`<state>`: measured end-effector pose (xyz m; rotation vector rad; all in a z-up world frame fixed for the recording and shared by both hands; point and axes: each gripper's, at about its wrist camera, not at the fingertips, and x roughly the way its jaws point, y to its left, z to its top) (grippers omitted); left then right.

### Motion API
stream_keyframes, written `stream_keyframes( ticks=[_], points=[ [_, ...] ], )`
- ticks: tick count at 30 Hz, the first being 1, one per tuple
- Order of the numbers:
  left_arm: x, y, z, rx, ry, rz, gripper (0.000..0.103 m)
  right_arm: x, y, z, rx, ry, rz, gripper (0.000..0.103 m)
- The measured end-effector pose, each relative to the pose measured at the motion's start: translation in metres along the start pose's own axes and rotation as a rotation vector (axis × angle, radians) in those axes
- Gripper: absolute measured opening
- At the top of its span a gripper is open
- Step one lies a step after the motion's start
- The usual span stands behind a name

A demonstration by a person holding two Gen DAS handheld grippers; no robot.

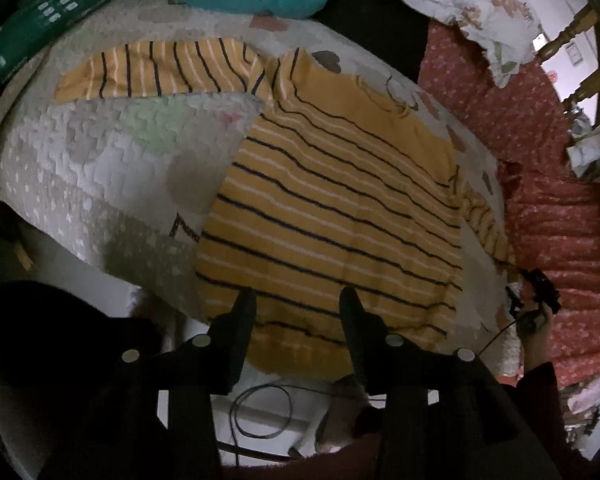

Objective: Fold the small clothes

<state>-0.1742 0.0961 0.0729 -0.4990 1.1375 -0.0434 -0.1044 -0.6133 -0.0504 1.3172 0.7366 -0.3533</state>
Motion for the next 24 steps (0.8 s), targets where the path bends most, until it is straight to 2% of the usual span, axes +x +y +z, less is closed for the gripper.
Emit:
stream_keyframes(
  ticks=[3,4,7,10,13,18,21,24],
  points=[
    [0.012,-0.010,0.014,0.007,-0.002,0.014,0.042,0.012,0.016,0.008,-0.049,-0.034,-0.020,0.058],
    [0.018,-0.013,0.020,0.013,-0.010,0.024,0.042,0.013,0.025,0.015,-0.084,-0.059,-0.032,0.053],
    [0.036,-0.016,0.040,0.007,-0.022,0.043,0.042,0.018,0.048,0.024,-0.171,-0.083,-0.074,0.007],
    [0.052,-0.014,0.060,-0.019,-0.028,0.023,0.042,0.019,0.073,0.011,-0.256,-0.100,-0.086,0.006],
    [0.066,-0.011,0.080,-0.025,-0.053,0.027,0.042,0.021,0.117,-0.018,-0.445,-0.120,-0.098,0.006],
    [0.089,-0.002,0.102,-0.029,-0.066,0.031,0.042,0.013,0.152,-0.062,-0.605,-0.085,-0.018,0.006],
    [0.103,-0.011,0.107,-0.016,-0.042,-0.002,0.042,0.019,0.168,-0.095,-0.720,-0.009,0.024,0.006],
    [0.119,-0.035,0.107,0.028,-0.008,-0.055,0.042,0.040,0.178,-0.139,-0.836,0.168,0.079,0.006]
  ],
)
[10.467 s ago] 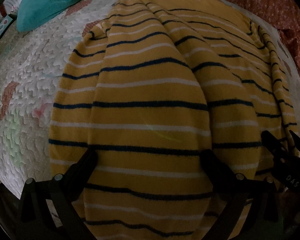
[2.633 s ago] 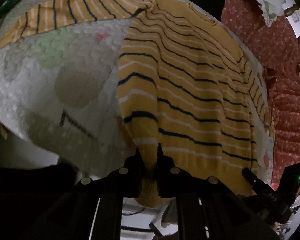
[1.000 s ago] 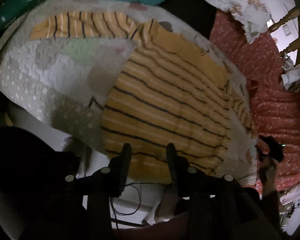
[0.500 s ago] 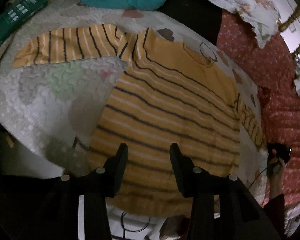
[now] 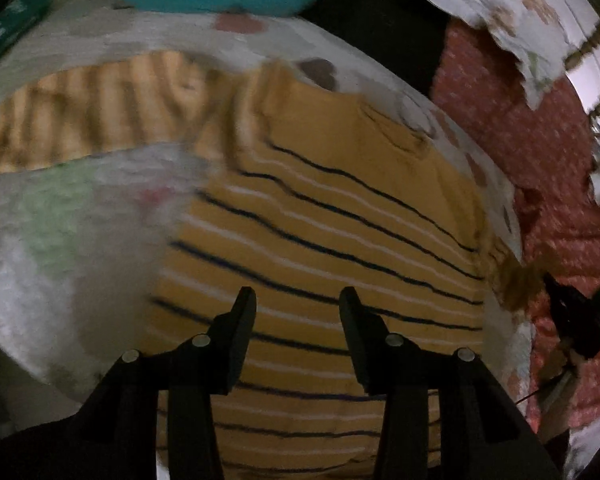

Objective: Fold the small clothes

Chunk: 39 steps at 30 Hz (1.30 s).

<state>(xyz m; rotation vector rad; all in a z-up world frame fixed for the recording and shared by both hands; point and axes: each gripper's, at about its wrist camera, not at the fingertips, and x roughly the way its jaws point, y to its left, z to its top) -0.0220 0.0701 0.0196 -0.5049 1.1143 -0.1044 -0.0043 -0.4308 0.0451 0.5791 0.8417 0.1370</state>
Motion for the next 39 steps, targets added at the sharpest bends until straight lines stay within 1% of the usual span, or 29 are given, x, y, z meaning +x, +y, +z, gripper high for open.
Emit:
stream_keyframes(
  ticks=[2,4,6,7,8,9,10,12,14,15,19,21,22,23,24,25,28,31,34,36,39],
  points=[
    [0.012,-0.017,0.000,0.017,0.028,-0.038,0.042,0.029,0.025,-0.018,-0.088,0.153,0.102,0.007],
    [0.027,-0.040,0.001,0.028,0.067,-0.091,0.042,0.053,0.047,-0.034,-0.177,0.279,0.165,0.009],
    [0.044,-0.070,0.006,0.043,0.104,-0.150,0.044,0.059,0.061,-0.041,-0.257,0.326,0.170,0.014],
    [0.049,-0.081,0.008,0.051,0.113,-0.166,0.045,0.056,0.063,-0.039,-0.278,0.321,0.178,0.017],
    [0.057,-0.096,0.011,0.066,0.125,-0.183,0.046,0.053,0.062,-0.035,-0.275,0.309,0.188,0.024],
    [0.066,-0.114,0.013,0.089,0.134,-0.194,0.048,0.048,0.058,-0.030,-0.256,0.286,0.196,0.028],
    [0.072,-0.127,0.015,0.109,0.139,-0.195,0.049,0.041,0.051,-0.024,-0.221,0.254,0.198,0.036],
    [0.093,-0.159,0.015,0.155,0.162,-0.190,0.049,0.030,0.034,-0.015,-0.157,0.210,0.197,0.042],
    [0.111,-0.182,0.014,0.182,0.197,-0.196,0.049,0.025,0.019,-0.003,-0.088,0.172,0.187,0.042],
    [0.122,-0.194,0.013,0.197,0.216,-0.188,0.049,0.023,0.008,0.002,-0.044,0.152,0.183,0.042],
    [0.160,-0.223,0.005,0.228,0.258,-0.122,0.049,0.010,-0.016,0.015,0.057,0.102,0.183,0.042],
    [0.172,-0.238,-0.002,0.278,0.258,-0.069,0.049,0.006,-0.026,0.021,0.089,0.078,0.172,0.042],
    [0.174,-0.245,-0.006,0.319,0.251,-0.039,0.043,0.004,-0.030,0.022,0.105,0.068,0.162,0.042],
    [0.174,-0.253,-0.010,0.367,0.244,-0.014,0.031,0.003,-0.034,0.023,0.117,0.060,0.157,0.042],
    [0.175,-0.258,-0.012,0.393,0.258,-0.008,0.004,0.003,-0.036,0.024,0.130,0.052,0.150,0.042],
    [0.175,-0.258,-0.013,0.396,0.276,-0.010,0.000,0.004,-0.038,0.025,0.144,0.045,0.143,0.042],
    [0.152,-0.253,-0.006,0.387,0.228,-0.012,0.000,-0.003,-0.047,0.027,0.168,0.023,0.126,0.042],
    [0.118,-0.228,0.021,0.326,0.161,-0.014,0.000,-0.006,-0.049,0.029,0.183,0.007,0.123,0.042],
    [0.085,-0.190,0.051,0.279,0.077,0.029,0.000,-0.002,-0.047,0.027,0.205,0.013,0.136,0.042],
    [0.077,-0.178,0.060,0.266,0.066,0.026,0.000,0.002,-0.044,0.025,0.219,0.026,0.153,0.043],
    [0.078,-0.169,0.061,0.237,0.087,-0.024,0.001,0.009,-0.034,0.023,0.208,0.043,0.160,0.043]
  ],
)
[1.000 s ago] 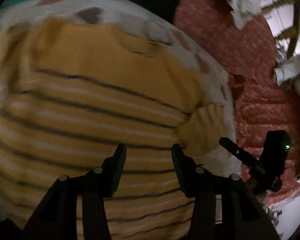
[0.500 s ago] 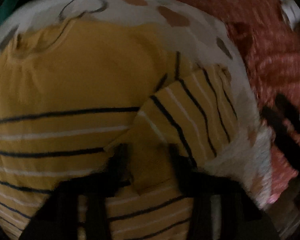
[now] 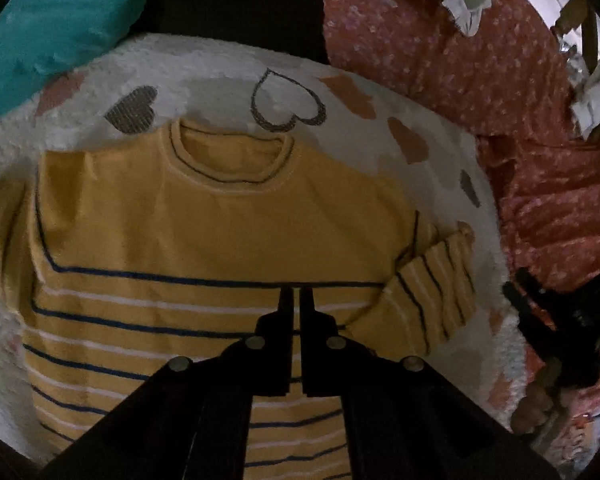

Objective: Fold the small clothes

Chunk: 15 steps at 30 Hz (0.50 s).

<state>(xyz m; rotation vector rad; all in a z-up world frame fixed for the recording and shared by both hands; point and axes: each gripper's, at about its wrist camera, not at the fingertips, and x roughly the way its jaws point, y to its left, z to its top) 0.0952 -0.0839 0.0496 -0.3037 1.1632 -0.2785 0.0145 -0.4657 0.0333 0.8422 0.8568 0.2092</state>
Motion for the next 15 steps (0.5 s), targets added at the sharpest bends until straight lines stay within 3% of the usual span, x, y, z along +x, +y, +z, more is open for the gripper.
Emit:
stream_keyframes(
  ticks=[2,6,10,15],
  points=[
    [0.010,-0.008,-0.008,0.015,0.023,-0.021,0.003,0.004,0.005,-0.003,-0.007,0.008,0.003,0.043],
    [0.041,-0.031,-0.025,0.028,0.082,-0.060,0.039,0.008,0.009,-0.006,-0.020,0.017,-0.003,0.043],
    [0.073,-0.050,-0.035,0.056,0.125,-0.041,0.041,0.005,0.004,-0.003,-0.011,0.008,-0.003,0.043],
    [0.100,-0.074,-0.035,0.182,0.109,0.025,0.046,-0.003,-0.006,0.004,0.002,-0.007,0.006,0.043]
  ],
)
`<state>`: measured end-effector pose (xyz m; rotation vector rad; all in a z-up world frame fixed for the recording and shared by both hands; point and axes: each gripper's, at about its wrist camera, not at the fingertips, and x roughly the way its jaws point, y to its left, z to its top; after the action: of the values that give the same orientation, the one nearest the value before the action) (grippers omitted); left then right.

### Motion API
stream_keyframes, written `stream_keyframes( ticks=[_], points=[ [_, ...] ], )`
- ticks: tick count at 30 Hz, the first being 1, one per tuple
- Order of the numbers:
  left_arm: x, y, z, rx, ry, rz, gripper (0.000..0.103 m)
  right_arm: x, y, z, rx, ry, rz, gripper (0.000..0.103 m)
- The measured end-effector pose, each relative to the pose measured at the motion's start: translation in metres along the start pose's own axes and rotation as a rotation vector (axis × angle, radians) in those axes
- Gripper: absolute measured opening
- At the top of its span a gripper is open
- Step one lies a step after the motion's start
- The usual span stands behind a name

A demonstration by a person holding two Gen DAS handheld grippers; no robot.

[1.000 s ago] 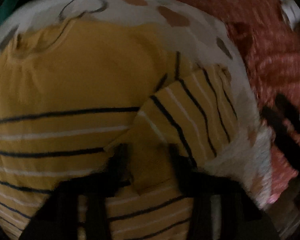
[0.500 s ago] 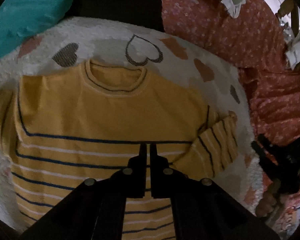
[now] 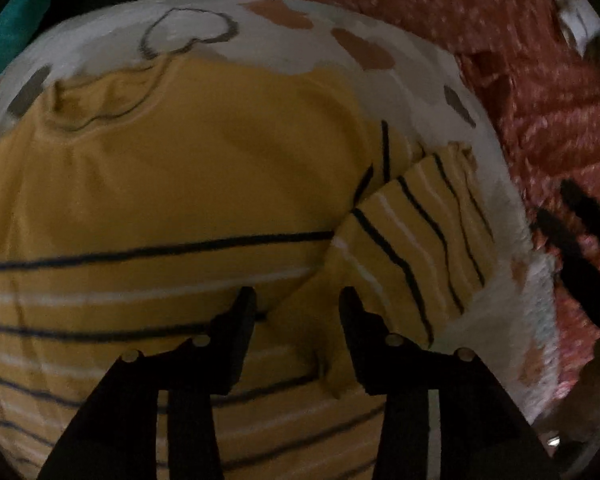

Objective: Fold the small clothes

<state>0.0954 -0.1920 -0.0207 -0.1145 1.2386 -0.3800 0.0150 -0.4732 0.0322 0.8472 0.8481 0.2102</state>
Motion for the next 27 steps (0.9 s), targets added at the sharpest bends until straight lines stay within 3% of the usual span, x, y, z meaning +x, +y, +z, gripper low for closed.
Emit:
stream_keyframes(
  ticks=[2,4,5,6,7,12,15,20,24,27],
  points=[
    [0.003,-0.008,0.001,0.027,-0.011,-0.002,0.051,-0.002,-0.004,0.003,0.006,-0.005,0.001,0.043],
    [0.008,-0.017,0.000,0.060,0.009,-0.001,0.047,-0.004,-0.006,0.005,0.008,-0.009,-0.004,0.043],
    [0.010,-0.022,-0.001,0.086,0.020,0.028,0.038,-0.005,-0.007,0.005,0.007,-0.012,-0.008,0.043],
    [0.010,-0.026,-0.002,0.107,0.022,0.057,0.011,-0.005,-0.007,0.005,0.005,-0.014,-0.013,0.043],
    [0.010,-0.029,-0.003,0.122,0.026,0.079,0.007,-0.006,-0.008,0.006,0.004,-0.017,-0.019,0.043],
    [-0.016,-0.026,-0.004,0.103,-0.029,0.080,0.007,-0.010,-0.011,0.006,0.003,-0.025,-0.040,0.043],
    [-0.046,-0.016,-0.007,0.087,-0.067,0.044,0.007,-0.010,-0.012,0.005,-0.001,-0.028,-0.053,0.043],
    [-0.112,0.044,-0.012,-0.017,-0.142,0.033,0.007,-0.008,-0.004,0.002,-0.009,-0.024,-0.050,0.043],
    [-0.141,0.120,-0.008,-0.145,-0.176,0.150,0.007,0.004,0.008,-0.005,-0.026,0.008,-0.038,0.043],
    [-0.142,0.182,-0.005,-0.276,-0.157,0.202,0.007,0.020,0.021,-0.013,-0.050,0.043,-0.045,0.043]
  ],
)
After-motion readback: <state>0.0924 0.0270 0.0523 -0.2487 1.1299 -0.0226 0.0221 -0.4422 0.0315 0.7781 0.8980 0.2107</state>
